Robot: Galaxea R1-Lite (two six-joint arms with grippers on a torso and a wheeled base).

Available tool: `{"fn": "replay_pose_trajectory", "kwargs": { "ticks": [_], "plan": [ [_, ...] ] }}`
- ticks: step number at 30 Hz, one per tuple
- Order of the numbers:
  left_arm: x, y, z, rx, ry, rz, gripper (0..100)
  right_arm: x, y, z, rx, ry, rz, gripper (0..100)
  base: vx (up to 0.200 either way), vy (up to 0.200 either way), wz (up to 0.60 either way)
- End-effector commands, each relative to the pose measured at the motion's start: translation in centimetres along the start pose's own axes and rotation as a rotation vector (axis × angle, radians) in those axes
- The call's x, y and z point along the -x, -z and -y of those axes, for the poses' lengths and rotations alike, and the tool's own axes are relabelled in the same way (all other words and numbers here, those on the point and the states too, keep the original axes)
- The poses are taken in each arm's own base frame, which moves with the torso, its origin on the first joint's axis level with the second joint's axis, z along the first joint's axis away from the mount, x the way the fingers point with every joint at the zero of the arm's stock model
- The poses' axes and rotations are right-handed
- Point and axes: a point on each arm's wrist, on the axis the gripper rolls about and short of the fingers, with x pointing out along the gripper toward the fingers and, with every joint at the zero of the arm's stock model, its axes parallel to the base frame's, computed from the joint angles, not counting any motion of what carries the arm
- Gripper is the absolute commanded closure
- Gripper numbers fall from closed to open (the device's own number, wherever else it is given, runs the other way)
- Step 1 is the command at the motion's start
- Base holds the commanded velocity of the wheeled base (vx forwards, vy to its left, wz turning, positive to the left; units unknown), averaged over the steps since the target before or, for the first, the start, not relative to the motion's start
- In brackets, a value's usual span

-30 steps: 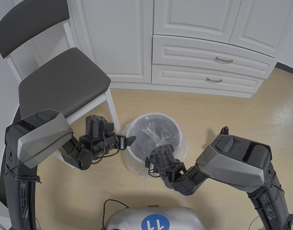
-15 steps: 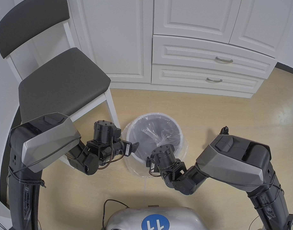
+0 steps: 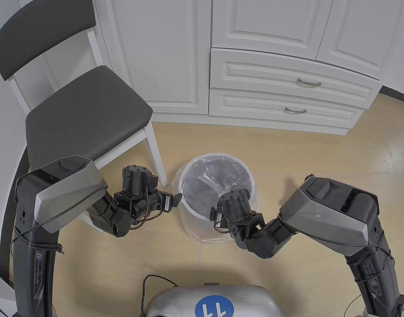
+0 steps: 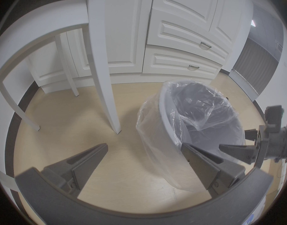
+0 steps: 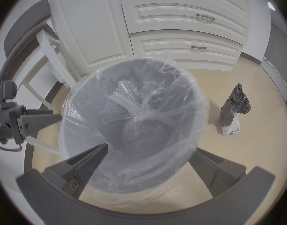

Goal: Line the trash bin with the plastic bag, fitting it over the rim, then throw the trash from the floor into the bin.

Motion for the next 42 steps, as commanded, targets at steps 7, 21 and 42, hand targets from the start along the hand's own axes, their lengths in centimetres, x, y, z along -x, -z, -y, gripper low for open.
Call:
{"fn": "replay_pose_trajectory", "kwargs": {
  "ticks": [7,21,42],
  "plan": [
    [0.5,-0.7,-0.1,0.006,0.004,0.02,0,0.2,-3.7,1.7,-0.038,0.03,0.055,0,0.0,0.0,0.0],
    [0.7,-1.9,0.9,0.086,0.032,0.065,0,0.0,-6.7,3.6,-0.079,0.064,0.109,0,0.0,0.0,0.0],
    [0.8,-1.2,-2.8,0.068,-0.049,-0.074,0,-3.1,-10.3,10.6,-0.097,0.199,0.16,0,0.0,0.0,0.0]
  ]
}}
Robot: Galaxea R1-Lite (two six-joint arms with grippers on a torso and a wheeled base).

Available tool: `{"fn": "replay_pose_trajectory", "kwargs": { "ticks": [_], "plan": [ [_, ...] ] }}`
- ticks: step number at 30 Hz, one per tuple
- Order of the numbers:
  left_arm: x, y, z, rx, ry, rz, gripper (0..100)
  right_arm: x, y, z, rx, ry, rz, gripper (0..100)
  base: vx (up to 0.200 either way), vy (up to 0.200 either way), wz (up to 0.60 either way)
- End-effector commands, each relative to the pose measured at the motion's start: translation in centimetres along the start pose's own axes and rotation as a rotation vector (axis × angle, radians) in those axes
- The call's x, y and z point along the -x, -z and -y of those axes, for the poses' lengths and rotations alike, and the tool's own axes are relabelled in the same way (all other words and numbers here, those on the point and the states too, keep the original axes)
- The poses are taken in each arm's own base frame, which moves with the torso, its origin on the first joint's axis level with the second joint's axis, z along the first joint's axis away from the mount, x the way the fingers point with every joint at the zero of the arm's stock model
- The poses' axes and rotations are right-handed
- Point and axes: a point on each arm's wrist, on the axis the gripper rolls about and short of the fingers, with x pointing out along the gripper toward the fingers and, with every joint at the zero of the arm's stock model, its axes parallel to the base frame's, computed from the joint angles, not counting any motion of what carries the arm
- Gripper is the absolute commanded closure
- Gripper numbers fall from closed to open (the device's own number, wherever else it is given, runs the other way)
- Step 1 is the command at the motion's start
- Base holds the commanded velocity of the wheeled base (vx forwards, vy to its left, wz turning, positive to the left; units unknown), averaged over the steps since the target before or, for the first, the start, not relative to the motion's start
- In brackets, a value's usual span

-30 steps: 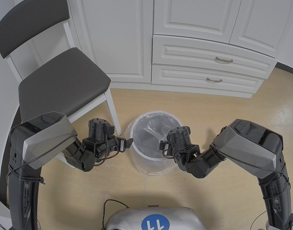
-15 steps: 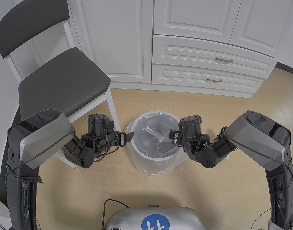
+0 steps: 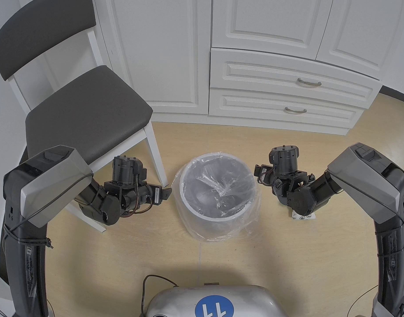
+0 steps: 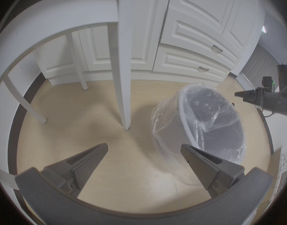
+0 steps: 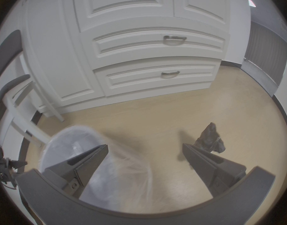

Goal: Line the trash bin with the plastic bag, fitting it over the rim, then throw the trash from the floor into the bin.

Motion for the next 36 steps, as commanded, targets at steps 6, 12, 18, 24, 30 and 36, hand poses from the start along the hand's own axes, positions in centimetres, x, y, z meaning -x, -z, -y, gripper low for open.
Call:
{"fn": "replay_pose_trajectory", "kwargs": {
  "ticks": [6,12,18,24,30,36],
  "plan": [
    [-2.5,2.1,-1.3,0.0,-0.028,-0.045,0,-2.5,0.0,1.9,-0.005,0.061,-0.014,0,0.0,0.0,0.0],
    [-4.3,3.1,-1.4,0.009,-0.036,-0.04,0,-2.4,-0.4,2.0,-0.023,0.056,0.006,0,0.0,0.0,0.0],
    [-7.4,4.7,-0.6,0.031,-0.063,-0.024,0,-2.9,-0.7,2.5,-0.044,0.027,0.043,0,0.0,0.0,0.0],
    [-10.3,4.8,0.6,0.069,-0.098,0.044,0,-3.4,-1.0,3.3,-0.053,0.032,0.046,0,0.0,0.0,0.0],
    [-11.4,4.4,1.0,0.09,-0.126,0.067,0,-3.6,-1.3,3.6,-0.066,0.021,0.057,0,0.0,0.0,0.0],
    [-11.4,4.3,1.0,0.116,-0.126,0.071,0,-3.7,-1.5,3.7,-0.069,0.019,0.064,0,0.0,0.0,0.0]
  ]
}}
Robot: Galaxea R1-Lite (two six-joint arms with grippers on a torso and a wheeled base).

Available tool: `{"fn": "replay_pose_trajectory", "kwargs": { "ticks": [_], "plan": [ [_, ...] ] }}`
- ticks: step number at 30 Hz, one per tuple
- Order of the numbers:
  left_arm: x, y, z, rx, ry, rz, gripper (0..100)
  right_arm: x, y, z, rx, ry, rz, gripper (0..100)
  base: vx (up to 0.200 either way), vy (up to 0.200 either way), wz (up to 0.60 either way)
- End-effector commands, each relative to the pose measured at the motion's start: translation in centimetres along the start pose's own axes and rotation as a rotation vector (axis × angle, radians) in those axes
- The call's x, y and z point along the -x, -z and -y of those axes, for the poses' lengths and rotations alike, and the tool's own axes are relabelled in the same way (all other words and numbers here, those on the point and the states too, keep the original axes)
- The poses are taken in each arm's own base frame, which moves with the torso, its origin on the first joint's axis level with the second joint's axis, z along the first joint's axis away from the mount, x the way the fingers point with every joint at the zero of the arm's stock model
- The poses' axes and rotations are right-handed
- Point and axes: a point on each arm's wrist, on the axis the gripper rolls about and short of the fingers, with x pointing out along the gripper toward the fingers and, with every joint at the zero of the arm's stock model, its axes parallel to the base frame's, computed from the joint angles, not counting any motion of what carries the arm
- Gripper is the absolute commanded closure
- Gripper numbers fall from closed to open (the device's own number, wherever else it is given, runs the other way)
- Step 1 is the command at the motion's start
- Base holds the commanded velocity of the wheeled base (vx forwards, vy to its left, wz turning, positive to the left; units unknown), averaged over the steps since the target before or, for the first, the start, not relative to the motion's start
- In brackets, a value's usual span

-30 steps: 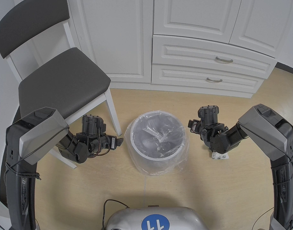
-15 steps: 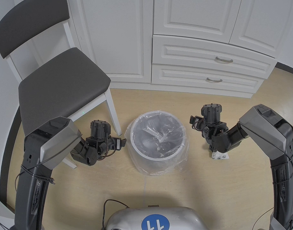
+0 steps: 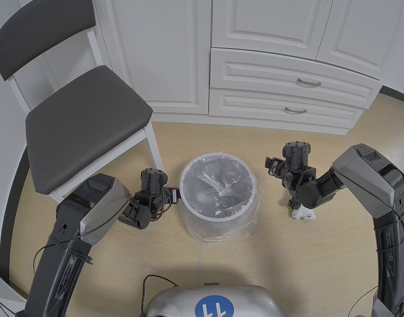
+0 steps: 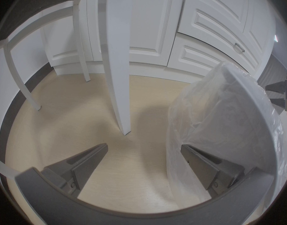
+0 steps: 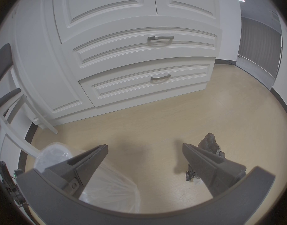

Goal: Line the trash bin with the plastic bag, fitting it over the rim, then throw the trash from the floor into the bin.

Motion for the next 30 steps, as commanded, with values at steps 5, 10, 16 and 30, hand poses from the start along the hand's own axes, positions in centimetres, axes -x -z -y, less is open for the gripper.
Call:
{"fn": "replay_pose_trajectory", "kwargs": {
  "ticks": [5,10,16,30],
  "plan": [
    [1.2,-1.3,-1.2,0.012,-0.051,-0.016,0,0.8,-1.0,0.1,0.004,0.0,0.01,0,0.0,0.0,0.0],
    [4.6,-2.6,-1.9,-0.013,-0.04,-0.12,0,2.3,-1.9,-0.2,0.034,-0.012,0.01,0,0.0,0.0,0.0],
    [10.9,-3.4,-3.5,-0.176,0.087,-0.239,0,5.1,-2.3,0.1,0.154,-0.02,-0.029,0,0.0,0.0,0.0],
    [23.2,-8.2,-2.2,-0.337,0.36,-0.097,0,18.2,-5.6,2.3,0.457,-0.145,-0.039,0,0.0,0.0,0.0]
  ]
}}
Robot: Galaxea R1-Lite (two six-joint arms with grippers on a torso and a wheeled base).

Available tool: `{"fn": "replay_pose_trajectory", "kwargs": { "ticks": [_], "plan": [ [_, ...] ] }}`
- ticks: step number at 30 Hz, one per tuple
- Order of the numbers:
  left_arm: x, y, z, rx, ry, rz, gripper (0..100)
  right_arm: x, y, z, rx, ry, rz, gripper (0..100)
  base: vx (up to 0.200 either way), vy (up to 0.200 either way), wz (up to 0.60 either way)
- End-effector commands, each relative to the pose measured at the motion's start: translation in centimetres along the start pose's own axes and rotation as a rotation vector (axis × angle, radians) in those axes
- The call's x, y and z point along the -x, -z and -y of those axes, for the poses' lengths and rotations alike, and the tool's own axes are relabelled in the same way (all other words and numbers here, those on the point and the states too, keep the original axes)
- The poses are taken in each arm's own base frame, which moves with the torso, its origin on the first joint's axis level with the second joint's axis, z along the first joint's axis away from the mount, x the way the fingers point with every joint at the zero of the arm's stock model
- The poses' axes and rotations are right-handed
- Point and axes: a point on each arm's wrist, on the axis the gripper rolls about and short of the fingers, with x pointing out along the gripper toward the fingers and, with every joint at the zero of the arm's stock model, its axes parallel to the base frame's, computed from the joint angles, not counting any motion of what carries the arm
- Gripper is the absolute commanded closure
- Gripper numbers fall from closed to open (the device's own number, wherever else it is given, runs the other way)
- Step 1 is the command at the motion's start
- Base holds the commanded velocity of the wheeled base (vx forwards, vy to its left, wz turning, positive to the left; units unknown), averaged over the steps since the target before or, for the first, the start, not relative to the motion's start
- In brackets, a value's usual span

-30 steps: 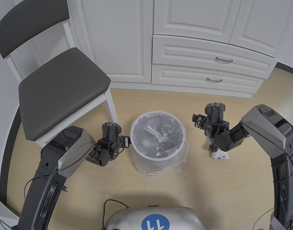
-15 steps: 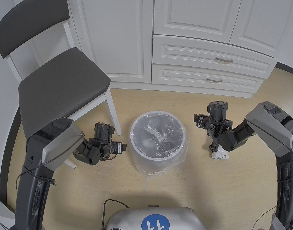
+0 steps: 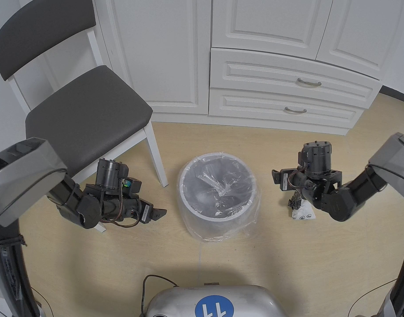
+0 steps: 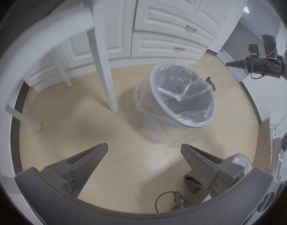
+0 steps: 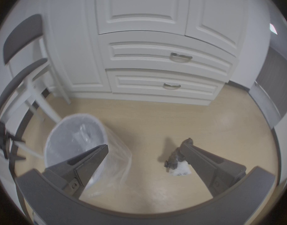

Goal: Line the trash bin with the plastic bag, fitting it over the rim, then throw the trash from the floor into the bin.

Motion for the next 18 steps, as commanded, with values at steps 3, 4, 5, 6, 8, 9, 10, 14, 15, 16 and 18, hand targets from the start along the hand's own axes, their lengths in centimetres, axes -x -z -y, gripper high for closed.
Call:
{"fn": "replay_pose_trajectory", "kwargs": {
  "ticks": [3,4,5,6,8,9,10,14,15,16,18],
  "plan": [
    [9.7,-3.8,2.3,-0.091,0.047,0.234,0,9.8,-2.3,2.3,0.154,-0.051,0.058,0,0.0,0.0,0.0],
    [10.5,-4.1,2.6,-0.095,0.048,0.261,0,10.4,-2.5,2.5,0.161,-0.051,0.067,0,0.0,0.0,0.0],
    [11.3,-4.3,2.8,-0.1,0.049,0.282,0,11.0,-2.7,2.7,0.167,-0.05,0.079,0,0.0,0.0,0.0],
    [12.1,-4.6,3.1,-0.108,0.052,0.306,0,11.8,-3.0,3.0,0.174,-0.052,0.096,0,0.0,0.0,0.0],
    [13.3,-4.8,3.5,-0.111,0.057,0.334,0,12.8,-3.5,3.4,0.181,-0.051,0.118,0,0.0,0.0,0.0],
    [14.4,-5.0,4.3,-0.106,0.079,0.359,0,13.8,-3.8,3.8,0.194,-0.051,0.132,0,0.0,0.0,0.0],
    [14.9,-5.1,5.0,-0.102,0.098,0.373,0,14.3,-3.9,4.1,0.202,-0.051,0.134,0,0.0,0.0,0.0],
    [15.9,-5.4,6.8,-0.093,0.148,0.4,0,15.1,-4.0,4.8,0.221,-0.047,0.09,0,0.0,0.0,0.0],
    [16.0,-5.5,7.1,-0.094,0.159,0.401,0,14.9,-4.1,5.1,0.217,-0.037,0.073,0,0.0,0.0,0.0],
    [16.0,-5.5,7.4,-0.092,0.165,0.4,0,14.4,-4.3,5.5,0.208,-0.018,0.059,0,0.0,0.0,0.0],
    [16.0,-5.5,7.7,-0.088,0.17,0.401,0,14.0,-4.6,6.0,0.198,0.002,0.053,0,0.0,0.0,0.0]
  ]
}}
